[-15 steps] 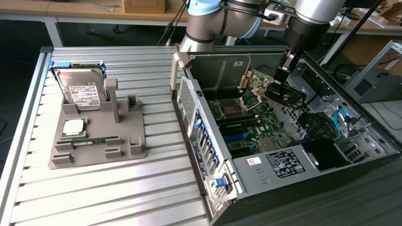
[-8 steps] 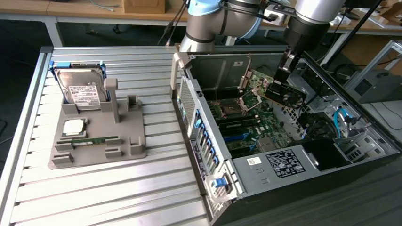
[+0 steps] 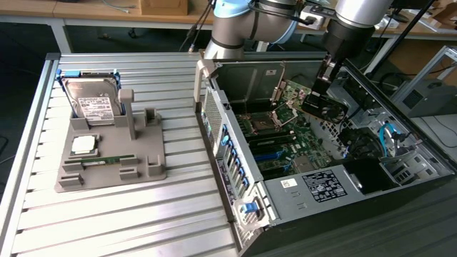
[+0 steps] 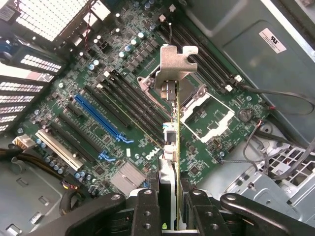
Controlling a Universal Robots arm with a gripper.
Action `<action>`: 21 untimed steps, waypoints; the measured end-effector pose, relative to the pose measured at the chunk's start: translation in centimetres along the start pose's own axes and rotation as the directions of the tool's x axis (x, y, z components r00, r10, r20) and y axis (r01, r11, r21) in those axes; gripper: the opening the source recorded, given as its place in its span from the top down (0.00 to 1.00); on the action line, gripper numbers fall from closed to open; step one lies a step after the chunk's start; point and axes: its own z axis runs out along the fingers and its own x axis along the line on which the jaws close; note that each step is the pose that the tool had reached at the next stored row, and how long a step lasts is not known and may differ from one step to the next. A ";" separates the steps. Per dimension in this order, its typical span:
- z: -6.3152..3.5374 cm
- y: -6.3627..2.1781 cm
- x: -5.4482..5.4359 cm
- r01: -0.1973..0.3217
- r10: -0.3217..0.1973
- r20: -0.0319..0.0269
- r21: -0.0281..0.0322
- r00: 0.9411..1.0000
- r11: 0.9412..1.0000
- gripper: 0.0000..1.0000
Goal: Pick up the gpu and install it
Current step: 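Insert the gpu into the slot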
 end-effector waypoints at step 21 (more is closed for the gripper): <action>0.07 0.00 0.0 0.054 -0.054 0.003 -0.001 0.999 0.999 0.73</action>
